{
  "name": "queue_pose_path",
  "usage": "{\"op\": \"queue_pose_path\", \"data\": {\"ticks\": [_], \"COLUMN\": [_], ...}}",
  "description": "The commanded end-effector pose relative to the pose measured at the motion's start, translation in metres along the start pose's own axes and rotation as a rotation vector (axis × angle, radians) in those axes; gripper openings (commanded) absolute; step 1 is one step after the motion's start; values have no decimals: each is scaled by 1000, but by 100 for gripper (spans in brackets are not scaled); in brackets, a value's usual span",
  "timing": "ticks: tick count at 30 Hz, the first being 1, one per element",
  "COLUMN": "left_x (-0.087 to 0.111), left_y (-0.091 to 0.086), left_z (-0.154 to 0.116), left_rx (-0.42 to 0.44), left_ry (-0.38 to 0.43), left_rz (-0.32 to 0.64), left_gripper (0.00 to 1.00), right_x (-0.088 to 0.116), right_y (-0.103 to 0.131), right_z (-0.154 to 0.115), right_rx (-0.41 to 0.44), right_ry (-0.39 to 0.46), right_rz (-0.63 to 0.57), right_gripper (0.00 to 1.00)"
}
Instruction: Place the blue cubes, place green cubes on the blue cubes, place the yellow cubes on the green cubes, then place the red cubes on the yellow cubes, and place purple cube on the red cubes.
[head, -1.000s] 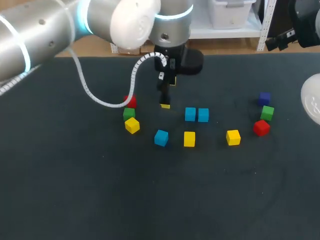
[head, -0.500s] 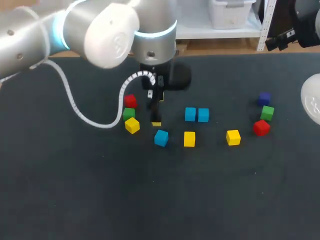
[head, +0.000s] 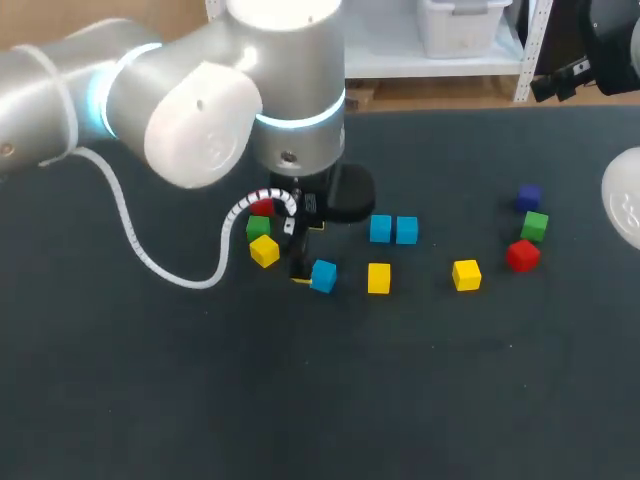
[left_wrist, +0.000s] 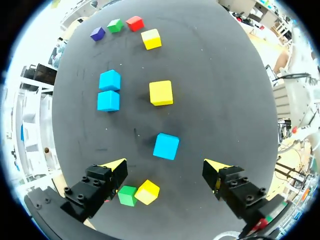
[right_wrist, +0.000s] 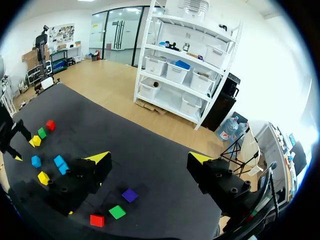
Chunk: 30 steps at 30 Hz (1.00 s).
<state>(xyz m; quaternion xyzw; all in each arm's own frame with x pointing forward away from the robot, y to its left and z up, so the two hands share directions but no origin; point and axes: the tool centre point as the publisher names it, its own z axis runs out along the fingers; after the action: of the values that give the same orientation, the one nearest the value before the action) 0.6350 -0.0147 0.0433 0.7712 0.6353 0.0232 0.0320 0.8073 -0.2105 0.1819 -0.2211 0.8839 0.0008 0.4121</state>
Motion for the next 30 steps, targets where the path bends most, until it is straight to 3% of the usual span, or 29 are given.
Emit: {"op": "queue_pose_path", "data": {"ticks": [1, 28, 30], "left_x": [-1, -11, -12], "left_y": [-2, 7, 8], "left_z": [11, 44, 44], "left_rx": [-15, 38, 50], "left_ry": [11, 50, 46], "left_rz": [18, 77, 75], "left_gripper": [100, 100, 87], "right_x": [0, 0, 0], "right_y": [1, 1, 1], "right_z": [-1, -1, -1], "right_rx": [3, 3, 3], "right_ry": [0, 0, 0], "right_rz": [0, 0, 0], "right_gripper": [100, 100, 100]}}
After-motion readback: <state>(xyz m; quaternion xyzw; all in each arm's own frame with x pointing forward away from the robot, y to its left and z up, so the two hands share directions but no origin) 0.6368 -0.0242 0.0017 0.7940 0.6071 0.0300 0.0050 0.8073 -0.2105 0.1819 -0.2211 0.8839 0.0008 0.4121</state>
